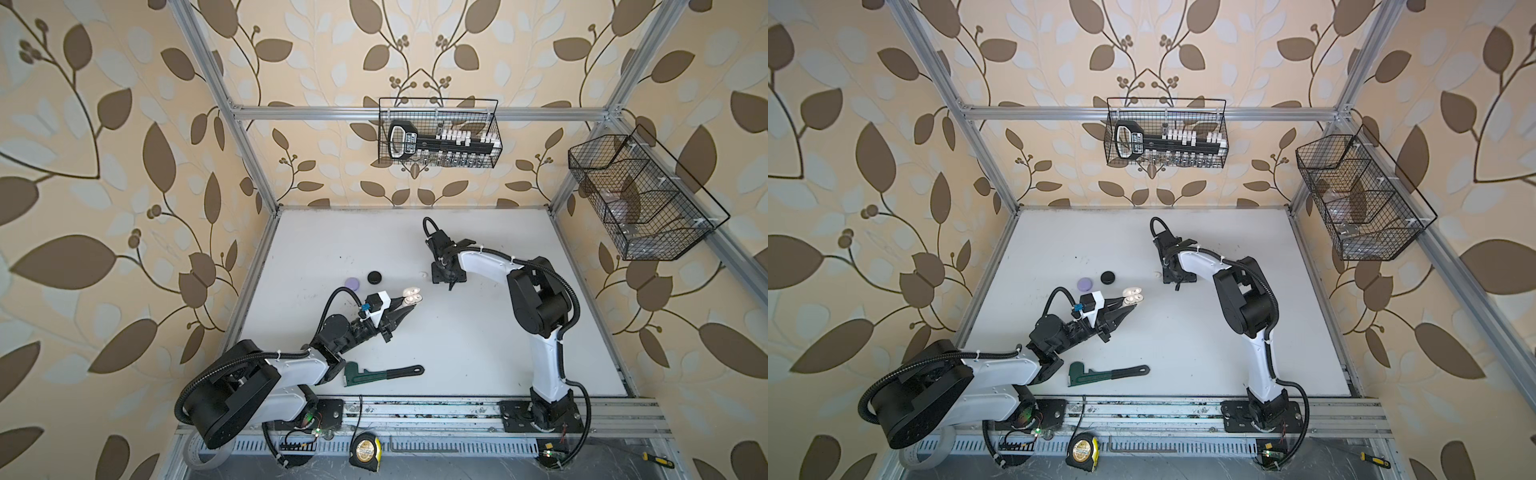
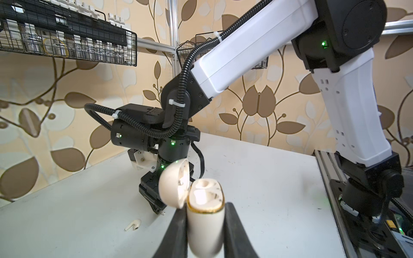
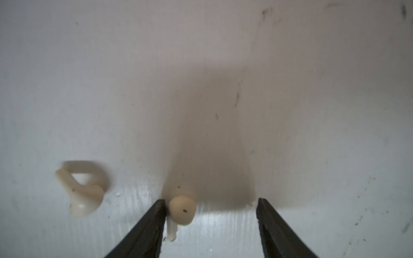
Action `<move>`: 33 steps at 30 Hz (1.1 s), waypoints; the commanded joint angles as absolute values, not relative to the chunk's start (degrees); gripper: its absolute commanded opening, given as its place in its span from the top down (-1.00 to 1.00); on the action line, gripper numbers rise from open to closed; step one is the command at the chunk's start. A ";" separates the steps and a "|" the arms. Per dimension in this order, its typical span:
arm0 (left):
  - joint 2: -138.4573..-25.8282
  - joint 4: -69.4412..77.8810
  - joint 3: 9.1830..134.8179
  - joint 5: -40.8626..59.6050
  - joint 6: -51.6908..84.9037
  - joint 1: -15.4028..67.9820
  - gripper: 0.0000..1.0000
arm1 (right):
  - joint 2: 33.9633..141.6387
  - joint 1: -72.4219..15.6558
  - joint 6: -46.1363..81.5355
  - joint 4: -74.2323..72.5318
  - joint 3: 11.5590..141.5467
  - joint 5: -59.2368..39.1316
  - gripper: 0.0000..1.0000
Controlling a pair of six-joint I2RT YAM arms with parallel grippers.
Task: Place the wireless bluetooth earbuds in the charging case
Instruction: 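Lower the right gripper and close on one white earbud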
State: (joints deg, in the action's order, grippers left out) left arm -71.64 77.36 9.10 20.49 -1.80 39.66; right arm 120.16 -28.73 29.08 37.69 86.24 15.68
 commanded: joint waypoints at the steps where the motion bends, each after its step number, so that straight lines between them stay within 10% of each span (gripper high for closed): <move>1: -70.50 81.04 9.12 20.69 -2.77 39.11 1.00 | 118.83 -28.22 29.00 38.35 82.38 14.92 -0.27; 33: -69.51 79.79 9.37 21.82 -2.95 39.12 1.00 | 119.27 -23.99 30.01 34.26 79.69 11.15 0.25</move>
State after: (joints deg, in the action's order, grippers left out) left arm -71.29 77.19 9.13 20.86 -2.02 39.66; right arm 118.34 -24.56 29.32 32.58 82.43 11.29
